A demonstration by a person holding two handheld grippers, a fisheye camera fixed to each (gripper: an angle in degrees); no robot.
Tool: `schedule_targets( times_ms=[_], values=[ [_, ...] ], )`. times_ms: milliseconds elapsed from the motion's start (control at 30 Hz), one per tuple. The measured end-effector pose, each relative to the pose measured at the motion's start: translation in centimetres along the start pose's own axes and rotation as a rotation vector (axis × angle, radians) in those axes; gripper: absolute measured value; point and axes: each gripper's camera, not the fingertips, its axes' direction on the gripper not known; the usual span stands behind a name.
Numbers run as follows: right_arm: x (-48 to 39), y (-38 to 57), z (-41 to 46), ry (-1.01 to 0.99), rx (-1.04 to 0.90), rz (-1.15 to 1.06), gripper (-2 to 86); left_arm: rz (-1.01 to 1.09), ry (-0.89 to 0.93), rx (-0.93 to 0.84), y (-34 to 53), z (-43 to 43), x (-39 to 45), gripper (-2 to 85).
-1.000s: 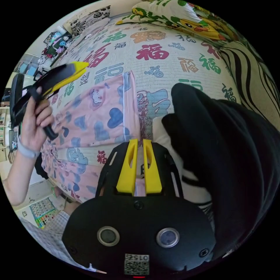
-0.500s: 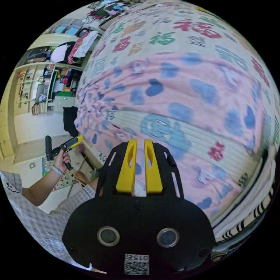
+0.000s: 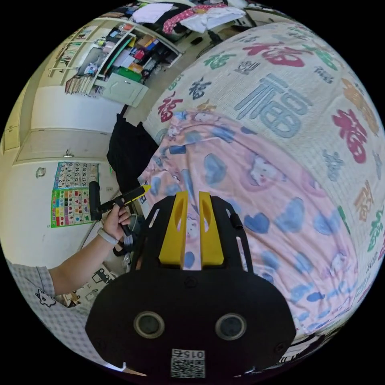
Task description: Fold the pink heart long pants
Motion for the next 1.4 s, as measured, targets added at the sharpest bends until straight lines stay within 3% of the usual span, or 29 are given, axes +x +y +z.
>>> schedule_targets(
  times_ms=[133, 233, 400, 500, 633, 867, 1233, 1400],
  values=[
    [-0.2, -2.0, 6.4, 0.171, -0.221, 0.052, 4.6, 0.025, -0.012, -0.026, -0.9, -1.3, -3.4, 1.3],
    [1.0, -1.6, 6.7, 0.121, -0.200, 0.173, 3.9, 0.019, 0.022, -0.043, -1.5, -2.3, -5.6, 0.7],
    [1.5, 4.9, 1.6, -0.018, 0.027, 0.242, 5.1, 0.068, 0.081, -0.033, -2.5, -4.7, -7.0, 5.9],
    [3.1, 13.5, -1.3, -0.072, 0.119, 0.379, 5.3, 0.068, 0.069, -0.015, -2.8, -6.7, -8.4, 8.4],
    [5.8, 28.8, -3.8, -0.062, 0.262, 0.696, 5.1, 0.020, 0.060, -0.009, -3.4, -8.1, -10.9, 8.6],
    [8.3, 49.3, -3.2, -0.081, 0.320, 1.223, 4.8, 0.014, 0.071, -0.017, -5.9, -6.2, -10.7, 7.3],
    [12.9, 65.1, -3.7, -0.085, 0.544, 1.531, 5.7, 0.137, -0.128, -0.084, -9.0, -8.6, -7.6, -0.2],
    [15.2, 69.5, -2.3, -0.265, 0.664, 1.629, 7.0, 0.199, -0.185, -0.093, -9.7, -9.7, -5.6, -0.3]
  ],
)
